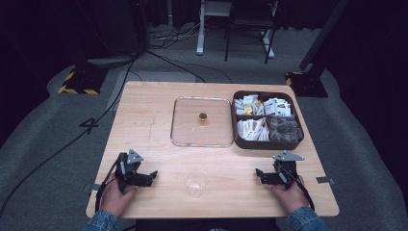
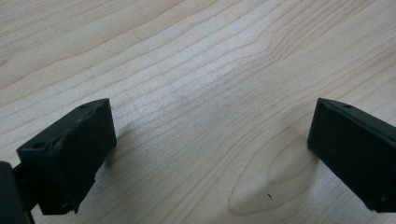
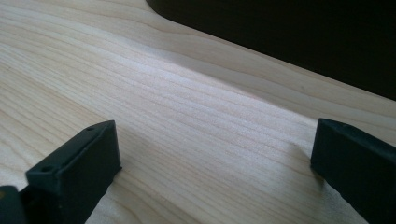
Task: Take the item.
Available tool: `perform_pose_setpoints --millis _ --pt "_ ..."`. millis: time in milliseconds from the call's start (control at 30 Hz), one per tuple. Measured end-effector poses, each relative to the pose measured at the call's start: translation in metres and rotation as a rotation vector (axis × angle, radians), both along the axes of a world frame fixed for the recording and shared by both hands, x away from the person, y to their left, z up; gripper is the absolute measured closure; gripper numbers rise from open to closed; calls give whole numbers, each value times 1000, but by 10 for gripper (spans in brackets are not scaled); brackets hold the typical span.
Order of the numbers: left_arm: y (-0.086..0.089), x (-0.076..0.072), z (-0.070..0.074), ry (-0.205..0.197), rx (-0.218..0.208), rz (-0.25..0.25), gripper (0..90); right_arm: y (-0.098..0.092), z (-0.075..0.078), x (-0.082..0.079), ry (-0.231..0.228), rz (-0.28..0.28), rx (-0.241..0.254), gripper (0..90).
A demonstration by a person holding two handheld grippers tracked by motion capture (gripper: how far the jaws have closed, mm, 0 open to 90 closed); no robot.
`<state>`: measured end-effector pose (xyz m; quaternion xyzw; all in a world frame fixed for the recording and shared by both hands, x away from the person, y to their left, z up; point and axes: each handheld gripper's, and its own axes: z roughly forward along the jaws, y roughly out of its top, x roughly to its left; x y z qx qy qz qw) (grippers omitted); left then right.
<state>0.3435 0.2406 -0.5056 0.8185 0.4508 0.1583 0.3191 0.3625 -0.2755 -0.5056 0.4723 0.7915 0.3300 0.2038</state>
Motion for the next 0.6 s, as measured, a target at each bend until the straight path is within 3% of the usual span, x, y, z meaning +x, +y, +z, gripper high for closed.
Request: perform_pose_setpoints --millis 233,600 --pt "1 0 0 -1 -1 -13 11 0 1 -2 -4 -5 1 76" --pt "3 0 0 0 -2 -27 11 -2 11 -7 28 -15 -16 377"
